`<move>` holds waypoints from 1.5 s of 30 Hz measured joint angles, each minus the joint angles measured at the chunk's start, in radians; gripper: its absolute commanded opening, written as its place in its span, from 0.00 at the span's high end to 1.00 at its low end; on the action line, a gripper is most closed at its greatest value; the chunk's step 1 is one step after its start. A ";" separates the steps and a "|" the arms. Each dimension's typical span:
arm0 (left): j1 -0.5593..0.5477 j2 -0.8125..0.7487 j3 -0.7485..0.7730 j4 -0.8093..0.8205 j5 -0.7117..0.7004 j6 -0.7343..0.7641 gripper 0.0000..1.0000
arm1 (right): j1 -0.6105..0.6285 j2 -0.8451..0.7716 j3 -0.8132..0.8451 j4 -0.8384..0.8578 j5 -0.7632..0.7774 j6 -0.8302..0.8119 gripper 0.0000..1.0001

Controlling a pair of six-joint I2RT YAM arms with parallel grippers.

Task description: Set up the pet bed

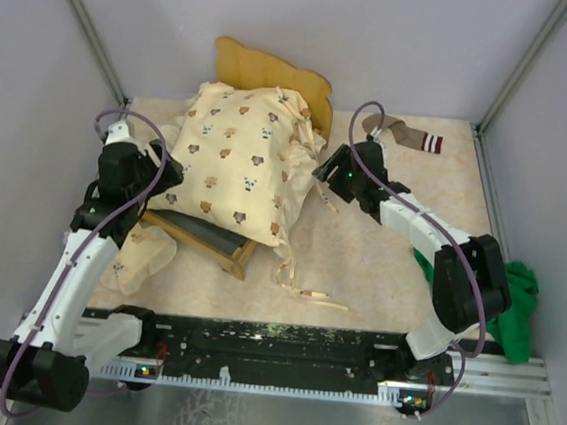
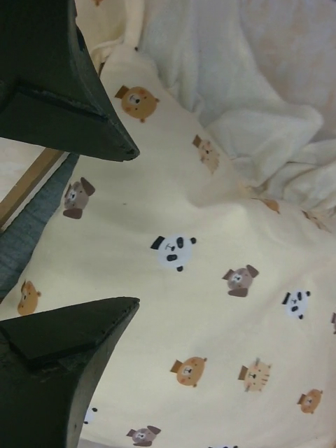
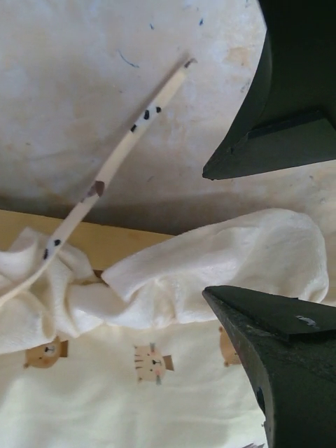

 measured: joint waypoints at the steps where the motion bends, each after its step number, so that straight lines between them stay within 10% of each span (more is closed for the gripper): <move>1: 0.000 -0.005 -0.019 0.000 0.004 -0.022 0.16 | 0.009 0.000 -0.018 0.011 -0.005 0.013 0.38; 8: -0.001 0.067 -0.081 0.009 0.049 -0.148 0.25 | 0.040 0.000 -0.046 0.122 -0.035 0.031 0.35; 15: -0.001 0.131 -0.126 0.082 0.033 -0.189 1.00 | 0.042 -0.001 -0.101 0.180 -0.045 0.068 0.35; 35: -0.002 0.145 0.037 0.235 -0.042 0.390 1.00 | 0.054 0.000 -0.152 0.254 -0.041 0.142 0.41; 41: -0.002 0.148 -0.029 0.240 -0.063 0.421 0.37 | 0.065 0.020 -0.152 0.286 -0.042 0.151 0.41; 45: -0.002 0.146 -0.031 0.177 -0.131 0.360 0.25 | 0.066 0.034 -0.152 0.286 -0.051 0.132 0.33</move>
